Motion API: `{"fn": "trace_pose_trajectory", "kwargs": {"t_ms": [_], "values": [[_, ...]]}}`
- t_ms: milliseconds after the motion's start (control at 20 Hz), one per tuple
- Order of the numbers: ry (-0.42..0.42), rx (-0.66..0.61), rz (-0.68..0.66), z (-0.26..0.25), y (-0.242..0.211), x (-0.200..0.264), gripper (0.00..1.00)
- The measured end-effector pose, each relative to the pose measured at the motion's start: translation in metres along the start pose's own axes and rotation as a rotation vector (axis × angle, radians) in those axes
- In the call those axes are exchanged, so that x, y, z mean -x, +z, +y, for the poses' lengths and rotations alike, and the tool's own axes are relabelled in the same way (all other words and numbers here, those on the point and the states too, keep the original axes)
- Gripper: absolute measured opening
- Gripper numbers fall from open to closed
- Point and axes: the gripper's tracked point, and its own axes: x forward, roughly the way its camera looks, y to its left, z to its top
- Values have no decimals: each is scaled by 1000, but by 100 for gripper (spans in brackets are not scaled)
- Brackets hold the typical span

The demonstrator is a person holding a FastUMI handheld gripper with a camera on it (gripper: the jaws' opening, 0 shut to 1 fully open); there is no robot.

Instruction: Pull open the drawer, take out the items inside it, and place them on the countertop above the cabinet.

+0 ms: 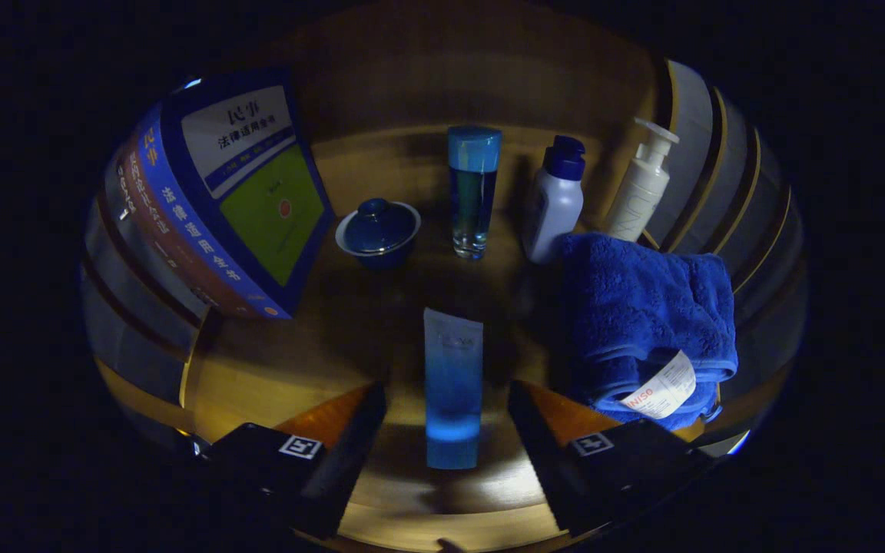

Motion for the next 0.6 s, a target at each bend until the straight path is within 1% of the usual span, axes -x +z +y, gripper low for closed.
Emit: {"fn": "trace_pose_trajectory", "kwargs": {"t_ms": [100,350,600], "values": [[5,-3,-17,1,3,4,99],[7,-11,-95,0,-4,40,99],[25,-11,-241,0,-27,106,99]]}}
